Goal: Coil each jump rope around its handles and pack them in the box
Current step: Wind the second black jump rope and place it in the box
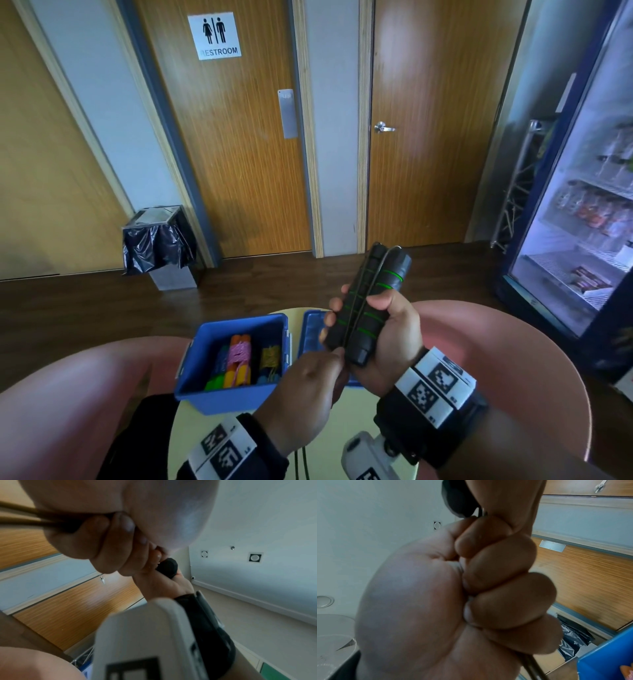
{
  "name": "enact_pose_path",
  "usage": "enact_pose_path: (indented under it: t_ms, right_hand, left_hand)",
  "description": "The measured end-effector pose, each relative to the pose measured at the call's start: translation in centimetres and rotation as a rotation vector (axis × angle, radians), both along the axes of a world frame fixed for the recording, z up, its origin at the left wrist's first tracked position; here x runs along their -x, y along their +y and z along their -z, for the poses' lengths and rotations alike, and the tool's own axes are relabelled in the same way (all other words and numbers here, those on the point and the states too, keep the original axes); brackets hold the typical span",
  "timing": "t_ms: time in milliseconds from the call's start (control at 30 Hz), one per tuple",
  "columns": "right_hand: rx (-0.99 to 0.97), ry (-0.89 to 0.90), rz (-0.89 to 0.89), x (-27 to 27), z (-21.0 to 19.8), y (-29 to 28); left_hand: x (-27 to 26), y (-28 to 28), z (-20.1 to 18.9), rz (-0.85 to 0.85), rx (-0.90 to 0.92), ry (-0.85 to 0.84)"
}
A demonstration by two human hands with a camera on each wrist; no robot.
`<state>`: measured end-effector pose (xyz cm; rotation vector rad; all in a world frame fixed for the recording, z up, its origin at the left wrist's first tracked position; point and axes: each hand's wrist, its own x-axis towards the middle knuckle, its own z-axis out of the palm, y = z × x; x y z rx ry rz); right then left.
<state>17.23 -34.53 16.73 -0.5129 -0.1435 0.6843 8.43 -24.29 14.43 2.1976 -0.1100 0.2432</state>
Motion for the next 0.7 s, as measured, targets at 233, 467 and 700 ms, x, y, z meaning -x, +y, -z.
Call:
enact_pose_path:
  t_ms: [233, 467, 700]
  right_hand:
    - [0.106, 0.037, 0.028, 0.1, -0.3, 0.2]
    - [0.205, 0.058, 0.117, -0.9, 0.0, 0.4]
    - [0.233, -0.068, 0.16, -1.3, 0.8, 0.6]
  left_hand:
    - [-0.1, 0.3, 1.1, 0.065, -0.077, -0.06]
    - [-0.3, 0.0, -0.4, 0.014, 0.32, 0.272]
    - [-2.2, -0.9, -0.6, -0.151, 0.313, 0.135]
